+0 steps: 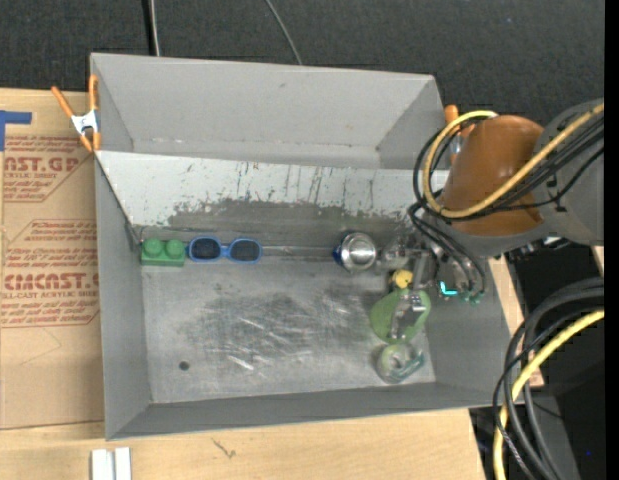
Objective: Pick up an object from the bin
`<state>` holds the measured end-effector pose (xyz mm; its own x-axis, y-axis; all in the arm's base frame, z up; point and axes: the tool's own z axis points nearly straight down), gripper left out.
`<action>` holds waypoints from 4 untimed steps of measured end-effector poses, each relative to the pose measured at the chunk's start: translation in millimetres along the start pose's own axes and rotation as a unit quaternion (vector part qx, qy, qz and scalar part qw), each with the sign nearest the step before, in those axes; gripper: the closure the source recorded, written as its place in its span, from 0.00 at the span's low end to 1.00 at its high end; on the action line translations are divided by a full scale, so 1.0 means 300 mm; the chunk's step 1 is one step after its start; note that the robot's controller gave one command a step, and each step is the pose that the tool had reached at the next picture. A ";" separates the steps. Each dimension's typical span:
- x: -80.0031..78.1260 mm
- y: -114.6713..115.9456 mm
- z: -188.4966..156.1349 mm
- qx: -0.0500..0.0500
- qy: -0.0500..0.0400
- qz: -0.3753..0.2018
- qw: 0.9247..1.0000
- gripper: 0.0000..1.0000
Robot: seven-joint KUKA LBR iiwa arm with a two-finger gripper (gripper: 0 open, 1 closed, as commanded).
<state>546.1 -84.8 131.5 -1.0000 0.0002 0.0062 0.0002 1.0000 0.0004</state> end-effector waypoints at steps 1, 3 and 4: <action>0.037 -0.149 0.148 -0.003 -0.011 0.029 1.000 0.00; 0.216 -0.074 0.082 0.001 -0.003 -0.667 0.745 0.00; 0.218 -0.055 0.195 -0.001 -0.006 -0.764 0.645 0.00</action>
Offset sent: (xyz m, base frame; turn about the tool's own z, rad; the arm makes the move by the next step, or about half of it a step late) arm -0.0219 -0.0594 -0.0615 0.0690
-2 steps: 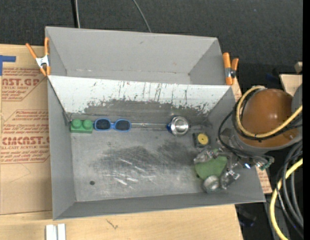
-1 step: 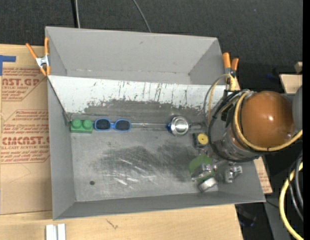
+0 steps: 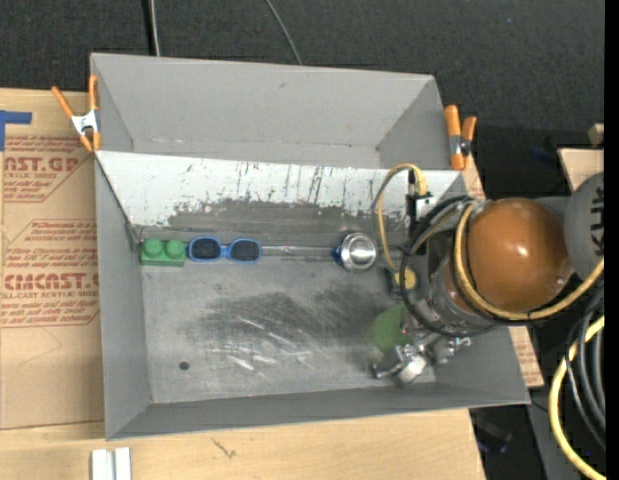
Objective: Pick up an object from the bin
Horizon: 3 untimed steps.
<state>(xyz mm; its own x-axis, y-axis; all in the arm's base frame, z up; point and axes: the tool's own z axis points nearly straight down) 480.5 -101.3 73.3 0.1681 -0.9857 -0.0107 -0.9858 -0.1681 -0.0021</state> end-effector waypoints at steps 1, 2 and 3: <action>-0.011 -0.003 -0.001 -0.001 0.003 0.000 1.000 0.00; -0.008 -0.009 -0.008 0.002 0.004 0.000 1.000 1.00; -0.014 -0.009 -0.061 -0.001 0.004 0.001 1.000 1.00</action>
Offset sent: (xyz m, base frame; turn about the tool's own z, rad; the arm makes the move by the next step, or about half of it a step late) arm 0.0000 0.0000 0.0000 0.0000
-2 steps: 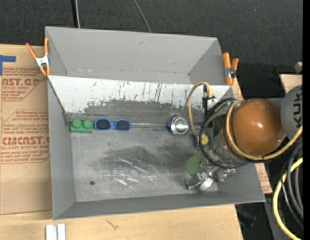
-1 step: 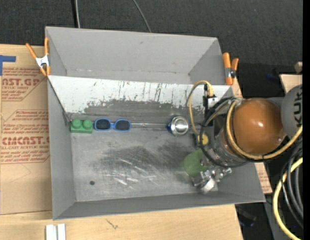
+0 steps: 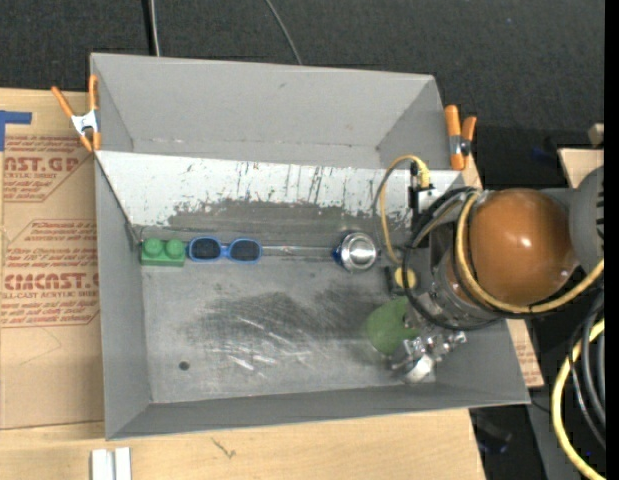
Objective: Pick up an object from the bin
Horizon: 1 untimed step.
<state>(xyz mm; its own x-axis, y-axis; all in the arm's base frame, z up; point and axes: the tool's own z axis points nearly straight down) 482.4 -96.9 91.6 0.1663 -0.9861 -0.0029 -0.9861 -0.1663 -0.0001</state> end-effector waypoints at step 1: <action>-0.006 -0.004 -0.146 0.001 0.001 0.001 1.000 1.00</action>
Offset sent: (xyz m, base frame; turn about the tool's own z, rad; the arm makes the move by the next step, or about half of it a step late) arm 0.0002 0.0001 0.0423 0.0000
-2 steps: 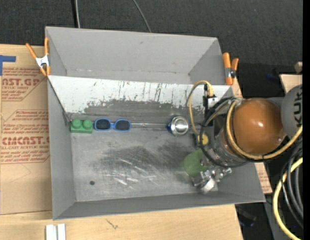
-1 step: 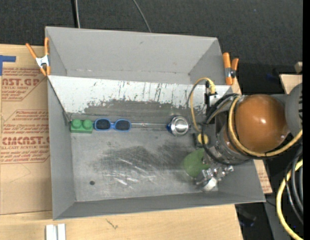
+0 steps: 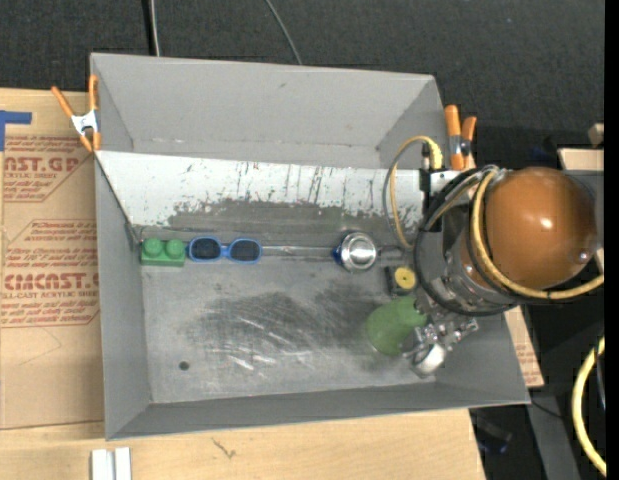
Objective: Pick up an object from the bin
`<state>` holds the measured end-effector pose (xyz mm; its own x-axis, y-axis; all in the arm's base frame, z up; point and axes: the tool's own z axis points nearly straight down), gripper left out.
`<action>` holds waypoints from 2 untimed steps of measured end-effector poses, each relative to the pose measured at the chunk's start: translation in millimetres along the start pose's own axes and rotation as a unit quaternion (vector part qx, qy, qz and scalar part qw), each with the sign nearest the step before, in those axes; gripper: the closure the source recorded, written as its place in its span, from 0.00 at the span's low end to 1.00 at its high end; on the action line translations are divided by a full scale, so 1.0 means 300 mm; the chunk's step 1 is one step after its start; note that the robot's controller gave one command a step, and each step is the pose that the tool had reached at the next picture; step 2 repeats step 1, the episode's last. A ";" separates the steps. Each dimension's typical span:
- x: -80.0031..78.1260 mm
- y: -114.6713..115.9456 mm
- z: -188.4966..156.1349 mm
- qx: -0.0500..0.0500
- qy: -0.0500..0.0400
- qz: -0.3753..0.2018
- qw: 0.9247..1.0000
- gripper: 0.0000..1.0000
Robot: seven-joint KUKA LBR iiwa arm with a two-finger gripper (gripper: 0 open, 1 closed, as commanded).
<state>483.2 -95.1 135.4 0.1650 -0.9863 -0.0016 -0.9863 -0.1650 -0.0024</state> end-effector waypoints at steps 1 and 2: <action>-0.006 -0.002 -0.051 -0.001 0.000 0.000 1.000 1.00; -0.006 -0.002 -0.051 -0.001 0.000 0.000 1.000 1.00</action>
Offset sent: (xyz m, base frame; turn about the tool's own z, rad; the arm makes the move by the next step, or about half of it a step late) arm 0.0000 -0.0001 0.0154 0.0000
